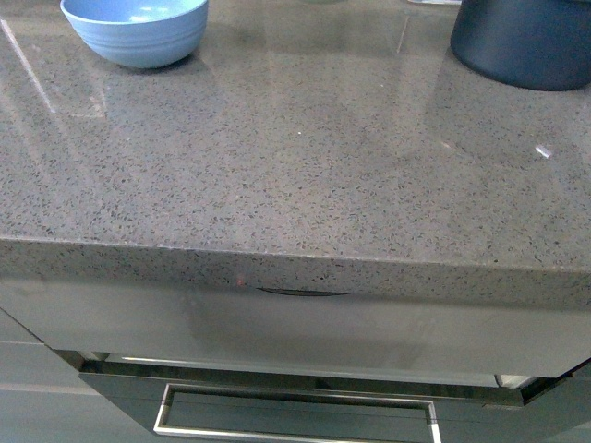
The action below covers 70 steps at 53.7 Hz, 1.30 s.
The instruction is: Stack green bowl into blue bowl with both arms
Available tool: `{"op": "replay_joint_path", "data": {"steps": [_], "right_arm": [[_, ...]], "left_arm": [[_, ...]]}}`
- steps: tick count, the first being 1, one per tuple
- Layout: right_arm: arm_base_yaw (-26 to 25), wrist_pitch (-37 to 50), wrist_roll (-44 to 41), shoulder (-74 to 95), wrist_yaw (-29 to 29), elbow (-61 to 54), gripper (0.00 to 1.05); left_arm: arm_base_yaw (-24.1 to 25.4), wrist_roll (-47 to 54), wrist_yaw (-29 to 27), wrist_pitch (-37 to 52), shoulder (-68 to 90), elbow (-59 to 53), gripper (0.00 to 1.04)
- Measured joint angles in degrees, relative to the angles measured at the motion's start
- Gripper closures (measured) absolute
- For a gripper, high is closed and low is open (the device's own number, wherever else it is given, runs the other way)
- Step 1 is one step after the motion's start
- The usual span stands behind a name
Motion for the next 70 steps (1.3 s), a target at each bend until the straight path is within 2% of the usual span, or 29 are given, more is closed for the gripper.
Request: {"op": "replay_joint_path", "data": {"steps": [24,41,70], "right_arm": [[5.5,-13.4,-1.2,12.8,-1.0,26.4,1.03],[8.5,-13.6,-1.4,16.3,-1.4,31.6,1.03],[13.1,-11.5,-3.0,16.7,-2.2,31.8,1.03]], "left_arm": [[0.0,0.0,0.0,0.0,0.0,0.0,0.07],[0.0,0.0,0.0,0.0,0.0,0.0,0.07],[0.0,0.0,0.0,0.0,0.0,0.0,0.07]]}}
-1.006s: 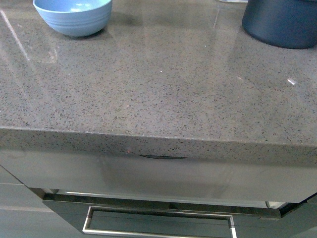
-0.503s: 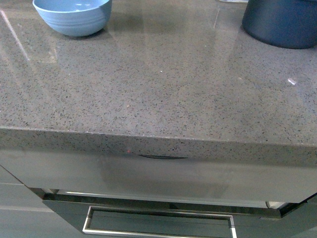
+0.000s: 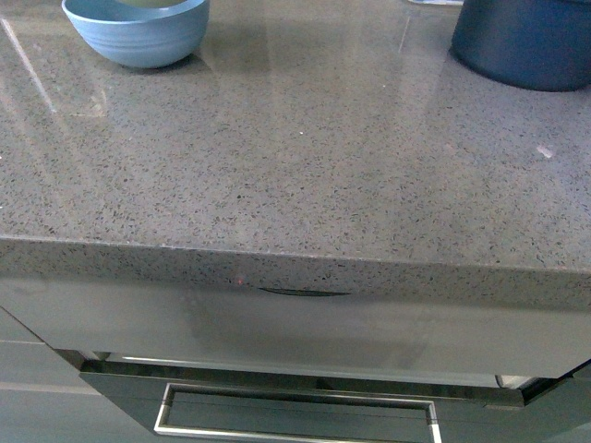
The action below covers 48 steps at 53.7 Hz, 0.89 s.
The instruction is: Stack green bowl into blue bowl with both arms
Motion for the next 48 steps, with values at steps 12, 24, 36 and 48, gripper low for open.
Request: {"op": "replay_joint_path", "data": {"steps": [12,24,36,48], "right_arm": [[0.4,0.9,-0.7,1.2,0.0,0.0,1.03],[0.7,2.1,-1.1,2.1,-0.3,0.0,1.03],[0.9,2.6,-1.4,2.2,-0.2,0.0,1.03],[1.0,2.7,-1.4,2.2,-0.7,0.0,0.79]], "left_arm": [[0.0,0.0,0.0,0.0,0.0,0.0,0.07],[0.0,0.0,0.0,0.0,0.0,0.0,0.07],[0.0,0.0,0.0,0.0,0.0,0.0,0.07],[0.0,0.0,0.0,0.0,0.0,0.0,0.07]]}}
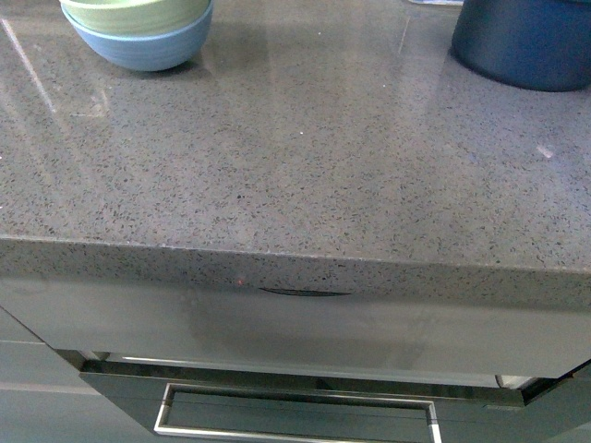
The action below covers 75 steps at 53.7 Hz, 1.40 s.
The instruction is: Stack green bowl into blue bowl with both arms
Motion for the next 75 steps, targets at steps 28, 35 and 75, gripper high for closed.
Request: {"op": "replay_joint_path", "data": {"steps": [28,35,75], "right_arm": [[-4.3,-1.1,2.0,-3.2,0.0,-1.7,0.16],[-8.9,14.2,2.3,-20.0,-0.2,-26.1,0.1],[-47.6,34.9,3.6,-93.0,-4.6,-122.8,0.1]], "left_arm": [[0.0,0.0,0.0,0.0,0.0,0.0,0.07],[0.0,0.0,0.0,0.0,0.0,0.0,0.07],[0.0,0.0,0.0,0.0,0.0,0.0,0.07]]}}
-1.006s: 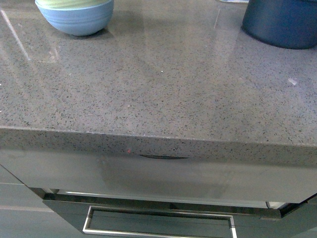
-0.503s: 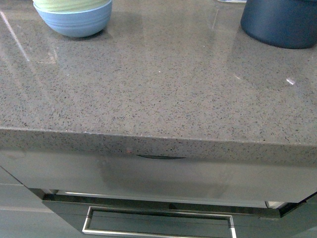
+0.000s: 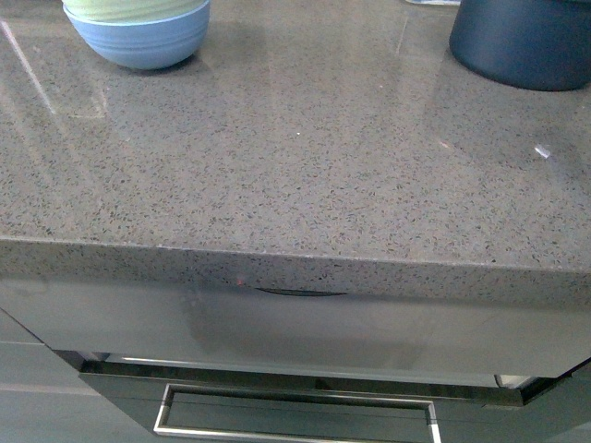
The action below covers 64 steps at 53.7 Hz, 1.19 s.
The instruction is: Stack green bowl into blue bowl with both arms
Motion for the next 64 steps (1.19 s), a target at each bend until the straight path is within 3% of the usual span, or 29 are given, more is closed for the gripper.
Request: {"op": "replay_joint_path", "data": {"steps": [10,14,18,21,27,37,45,50,64], "right_arm": [[-1.6,1.9,0.5,-3.1,0.5,-5.2,0.11],[-0.2,26.9,2.7,-6.0,0.9,-15.6,0.27],[1.2,37.4,3.1,-8.1,2.2,-20.9,0.37],[3.2,44.0,3.5,-11.0,3.9,-24.9,0.5],[6.3,44.7,3.7,-15.4,6.7,-29.5,0.74],[9.4,43.3,3.5,-20.8,9.8,-33.8,1.04],[12.0,40.7,3.7,-26.6,12.0,-36.9,1.04],[16.7,38.5,3.7,-30.1,17.6,-38.2,1.04],[17.7,33.9,3.7,-38.1,17.8,-41.2,1.04]], "left_arm": [[0.0,0.0,0.0,0.0,0.0,0.0,0.07],[0.0,0.0,0.0,0.0,0.0,0.0,0.07],[0.0,0.0,0.0,0.0,0.0,0.0,0.07],[0.0,0.0,0.0,0.0,0.0,0.0,0.07],[0.0,0.0,-0.1,0.0,0.0,0.0,0.07],[0.0,0.0,0.0,0.0,0.0,0.0,0.07],[0.0,0.0,0.0,0.0,0.0,0.0,0.07],[0.0,0.0,0.0,0.0,0.0,0.0,0.07],[0.0,0.0,0.0,0.0,0.0,0.0,0.07]]}}
